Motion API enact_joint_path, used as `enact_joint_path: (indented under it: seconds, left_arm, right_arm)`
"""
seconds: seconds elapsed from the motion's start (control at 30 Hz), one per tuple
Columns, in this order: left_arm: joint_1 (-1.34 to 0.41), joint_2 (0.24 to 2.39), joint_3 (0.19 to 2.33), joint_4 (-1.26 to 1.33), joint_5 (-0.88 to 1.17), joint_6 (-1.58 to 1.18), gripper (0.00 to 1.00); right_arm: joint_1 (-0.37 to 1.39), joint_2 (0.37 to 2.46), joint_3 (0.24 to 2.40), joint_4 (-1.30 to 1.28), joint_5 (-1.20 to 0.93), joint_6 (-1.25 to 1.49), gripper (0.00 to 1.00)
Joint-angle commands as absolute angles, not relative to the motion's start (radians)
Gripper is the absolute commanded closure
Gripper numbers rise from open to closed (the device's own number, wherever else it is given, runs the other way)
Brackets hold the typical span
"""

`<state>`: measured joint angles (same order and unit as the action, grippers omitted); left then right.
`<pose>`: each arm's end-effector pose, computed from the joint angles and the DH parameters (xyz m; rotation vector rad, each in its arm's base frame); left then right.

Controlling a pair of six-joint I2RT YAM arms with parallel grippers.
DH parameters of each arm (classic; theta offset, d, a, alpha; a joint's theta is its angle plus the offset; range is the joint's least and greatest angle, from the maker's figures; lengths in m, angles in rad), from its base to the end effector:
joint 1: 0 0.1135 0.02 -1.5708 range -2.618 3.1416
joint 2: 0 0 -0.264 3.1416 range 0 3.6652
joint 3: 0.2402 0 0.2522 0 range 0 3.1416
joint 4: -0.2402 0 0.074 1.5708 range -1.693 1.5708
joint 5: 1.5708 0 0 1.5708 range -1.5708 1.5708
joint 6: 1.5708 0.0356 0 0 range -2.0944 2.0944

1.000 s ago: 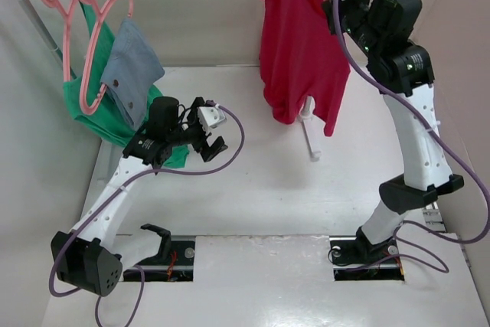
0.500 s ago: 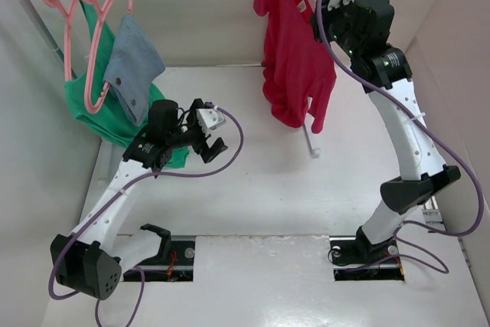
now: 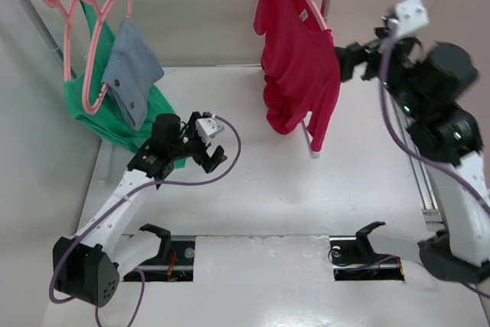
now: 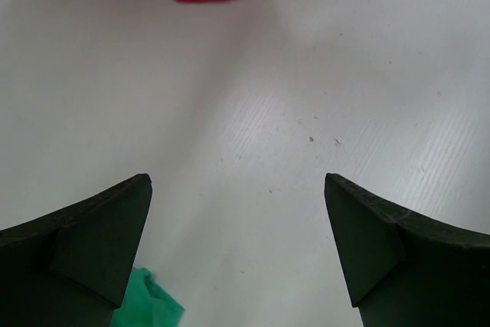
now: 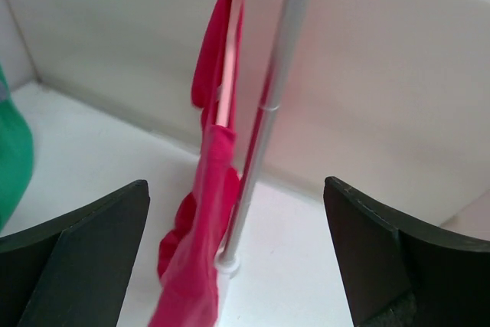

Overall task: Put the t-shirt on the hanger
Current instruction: Hang the hanger with tshirt onto the clothesline

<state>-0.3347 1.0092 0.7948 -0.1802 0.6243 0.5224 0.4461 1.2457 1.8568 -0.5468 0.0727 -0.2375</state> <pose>0.2071 -0.0941 0.3039 1.1459 1.5374 -0.4851 0.1916 0.0888 0.5604 -0.4499 1.4390 0.1128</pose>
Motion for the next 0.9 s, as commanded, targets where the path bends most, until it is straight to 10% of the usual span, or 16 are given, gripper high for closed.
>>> enact_joint_path:
  seconds: [0.0, 0.53, 0.87]
  left_arm:
    - [-0.339, 0.967, 0.718, -0.074, 0.53, 0.34, 0.06]
    - [-0.348, 0.839, 0.43, 0.236, 0.209, 0.031, 0.06]
    - [-0.291, 0.764, 0.402, 0.247, 0.218, 0.002, 0.07]
  right_arm:
    - [0.449, 1.078, 1.804, -0.515, 0.12, -0.282, 0.0]
    - [0.285, 0.618, 0.728, -0.6, 0.189, 0.234, 0.0]
    - [0.285, 0.58, 0.598, -0.618, 0.201, 0.365, 0.0]
